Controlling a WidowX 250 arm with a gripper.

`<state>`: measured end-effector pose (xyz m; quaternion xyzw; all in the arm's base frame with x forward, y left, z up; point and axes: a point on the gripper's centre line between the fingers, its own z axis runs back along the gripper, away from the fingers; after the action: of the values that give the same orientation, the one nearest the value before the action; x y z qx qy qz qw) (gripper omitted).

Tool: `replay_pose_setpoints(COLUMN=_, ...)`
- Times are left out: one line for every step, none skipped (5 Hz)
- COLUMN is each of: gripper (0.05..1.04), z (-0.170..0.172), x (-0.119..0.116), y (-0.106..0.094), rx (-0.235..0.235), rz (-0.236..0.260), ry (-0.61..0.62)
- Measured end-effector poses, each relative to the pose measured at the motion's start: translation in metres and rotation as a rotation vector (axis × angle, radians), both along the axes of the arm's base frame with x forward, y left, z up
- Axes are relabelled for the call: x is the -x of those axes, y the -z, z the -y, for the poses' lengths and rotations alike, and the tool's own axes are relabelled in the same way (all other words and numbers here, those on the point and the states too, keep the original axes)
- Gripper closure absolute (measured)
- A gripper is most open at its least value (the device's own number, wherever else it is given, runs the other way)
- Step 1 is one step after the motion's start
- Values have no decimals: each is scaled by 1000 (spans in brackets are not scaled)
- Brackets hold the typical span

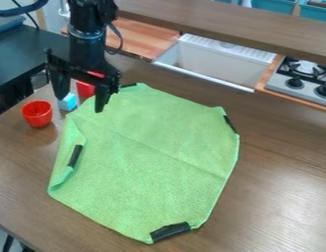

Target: Place the red object on the bottom right side of the cloth

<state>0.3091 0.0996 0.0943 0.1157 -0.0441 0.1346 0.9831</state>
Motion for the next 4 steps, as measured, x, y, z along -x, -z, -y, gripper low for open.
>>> replay_pose_setpoints(gripper=82, z=1, x=1, y=10, rx=12, rz=-30, ry=2)
replay_pose_setpoints(gripper=82, z=1, x=-10, y=15, rx=22, rz=-25, ry=59)
replay_pose_setpoints(gripper=82, z=-14, x=-22, y=17, rx=66, rz=7, ry=125)
replay_pose_setpoints(gripper=82, z=-25, x=-35, y=15, rx=80, rz=49, ry=243)
